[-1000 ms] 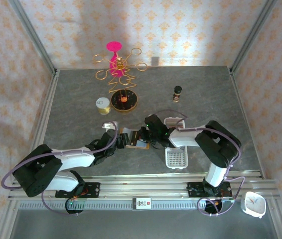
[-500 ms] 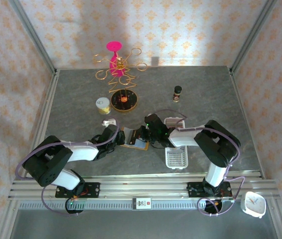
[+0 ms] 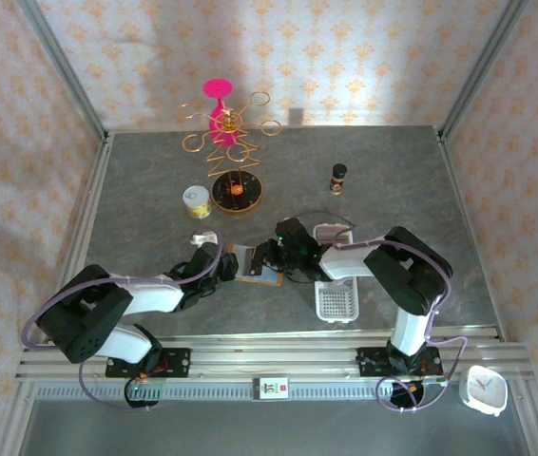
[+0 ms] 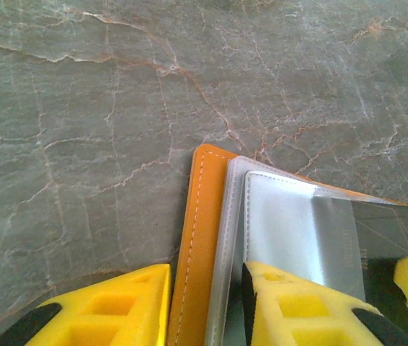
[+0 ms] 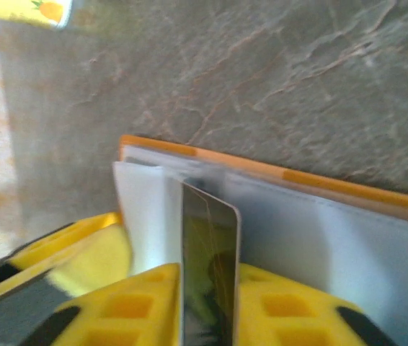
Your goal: Put the credit cards into the card holder
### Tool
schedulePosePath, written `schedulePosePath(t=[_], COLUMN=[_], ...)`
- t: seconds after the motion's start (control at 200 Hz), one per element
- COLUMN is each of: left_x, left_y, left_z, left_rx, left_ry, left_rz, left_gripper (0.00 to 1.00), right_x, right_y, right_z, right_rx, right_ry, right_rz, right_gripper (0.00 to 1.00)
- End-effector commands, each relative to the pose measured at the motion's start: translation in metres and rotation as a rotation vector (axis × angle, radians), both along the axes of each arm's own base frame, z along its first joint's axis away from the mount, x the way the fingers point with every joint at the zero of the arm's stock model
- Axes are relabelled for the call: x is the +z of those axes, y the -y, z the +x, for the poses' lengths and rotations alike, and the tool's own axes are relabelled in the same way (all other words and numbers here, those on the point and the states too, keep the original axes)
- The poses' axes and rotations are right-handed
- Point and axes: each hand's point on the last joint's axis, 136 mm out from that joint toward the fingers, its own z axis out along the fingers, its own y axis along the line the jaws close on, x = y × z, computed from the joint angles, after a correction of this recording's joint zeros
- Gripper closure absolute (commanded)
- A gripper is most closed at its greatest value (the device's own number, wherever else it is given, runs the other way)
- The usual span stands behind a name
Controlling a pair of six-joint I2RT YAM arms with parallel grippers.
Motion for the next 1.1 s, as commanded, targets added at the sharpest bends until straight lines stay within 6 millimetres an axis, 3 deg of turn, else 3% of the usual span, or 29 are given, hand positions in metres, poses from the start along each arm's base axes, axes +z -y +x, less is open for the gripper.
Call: schedulePosePath(t=[0.0,0.155,0.345,0.566,0.841,1.096], left_x=[-0.009,-0.006,-0.003,-0.001,0.005,0.008], left_y=[-0.006,-0.007,0.011,0.023,0.004,-0.004], left_z=[-0.011,-0.011,-0.014,-0.018,-0.014,-0.013], left_rx=[0.004,0.007,-0.068,-0.118,-0.037,-0.003], left_ry=[-0.042,-0.03,-0.031,-0.033,0.005,0.025], left_rz=[0.016,0.011,-0.065,-0.121,-0.069,-0.053], left_gripper=[0.66,0.67,0.7,0.71,0.67,0.64], right_x=[-0.012,-0.008,-0.013,-0.005,0.017,0.006], right_y=[0.016,0.024,0.015,-0.005,-0.009,0.002], right_z=[0.003,0.005,0.001,0.003,0.004,-0.001], right_rx=[-0.009,-0.011,0.021,0.02,0.01,0.002], right_ry=[0.021,0.051,0.057,0.063,0.103,0.081], right_rz=[-0.138,-0.215,-0.281,-0.233,-0.186,-0.234], right_gripper=[0.72,0.65,0.77,0.8,0.79,0.87])
